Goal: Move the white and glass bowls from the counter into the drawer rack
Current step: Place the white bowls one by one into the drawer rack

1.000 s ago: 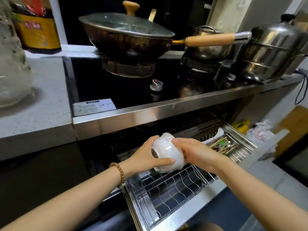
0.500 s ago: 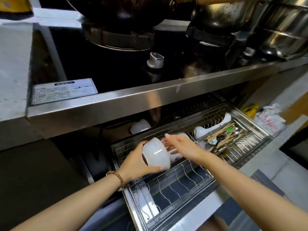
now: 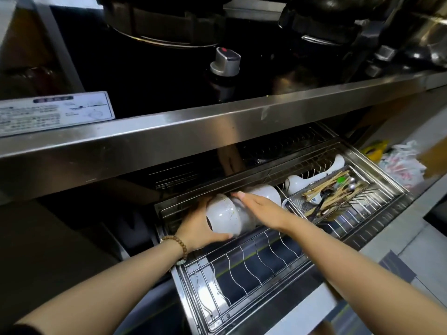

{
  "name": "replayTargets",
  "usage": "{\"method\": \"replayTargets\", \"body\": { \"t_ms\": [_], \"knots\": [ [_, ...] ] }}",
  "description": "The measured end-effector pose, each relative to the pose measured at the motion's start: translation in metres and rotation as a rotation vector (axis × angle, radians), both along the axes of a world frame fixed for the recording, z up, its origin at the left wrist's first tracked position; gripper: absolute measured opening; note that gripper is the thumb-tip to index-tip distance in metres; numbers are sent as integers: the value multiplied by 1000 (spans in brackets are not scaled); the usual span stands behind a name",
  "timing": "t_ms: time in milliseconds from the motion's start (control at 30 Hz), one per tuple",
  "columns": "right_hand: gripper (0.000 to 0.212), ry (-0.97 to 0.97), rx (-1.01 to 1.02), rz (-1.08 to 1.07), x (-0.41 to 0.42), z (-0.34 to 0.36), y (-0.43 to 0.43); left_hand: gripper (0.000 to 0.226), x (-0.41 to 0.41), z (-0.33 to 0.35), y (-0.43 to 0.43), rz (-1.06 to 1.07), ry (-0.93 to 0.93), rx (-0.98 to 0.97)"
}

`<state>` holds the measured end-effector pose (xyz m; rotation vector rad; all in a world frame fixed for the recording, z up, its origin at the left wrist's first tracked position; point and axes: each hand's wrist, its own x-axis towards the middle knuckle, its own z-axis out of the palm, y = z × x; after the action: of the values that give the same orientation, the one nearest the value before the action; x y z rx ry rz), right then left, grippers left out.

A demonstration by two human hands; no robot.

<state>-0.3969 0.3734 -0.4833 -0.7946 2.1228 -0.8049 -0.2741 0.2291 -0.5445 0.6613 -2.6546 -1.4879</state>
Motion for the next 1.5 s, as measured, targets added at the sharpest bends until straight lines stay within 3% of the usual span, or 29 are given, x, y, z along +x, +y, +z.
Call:
{"method": "replayTargets", "body": {
  "t_ms": [100, 433, 600, 900, 1100, 1300, 1500],
  "knots": [
    [50, -37, 5, 22, -2, -3, 1, 108, -4, -7, 0, -13, -3, 8],
    [57, 127, 130, 104, -5, -12, -5, 97, -13, -26, 3, -19, 14, 40],
    [59, 49, 101, 86, -7, -14, -6, 104, -17, -29, 1, -13, -9, 49],
    [58, 106, 119, 117, -5, -14, -7, 107, -11, -23, 4, -5, -38, 65],
    [61, 109, 148, 67, 1, 4, 2, 85, 7, -1, 2, 8, -50, 26],
    [49, 155, 4, -52, 17, 59, 31, 60, 25, 44, 9, -101, -137, 70],
    [41, 199, -209, -119, 57, 142, 60, 51, 42, 127, 21, -154, 95, -15]
  ]
}}
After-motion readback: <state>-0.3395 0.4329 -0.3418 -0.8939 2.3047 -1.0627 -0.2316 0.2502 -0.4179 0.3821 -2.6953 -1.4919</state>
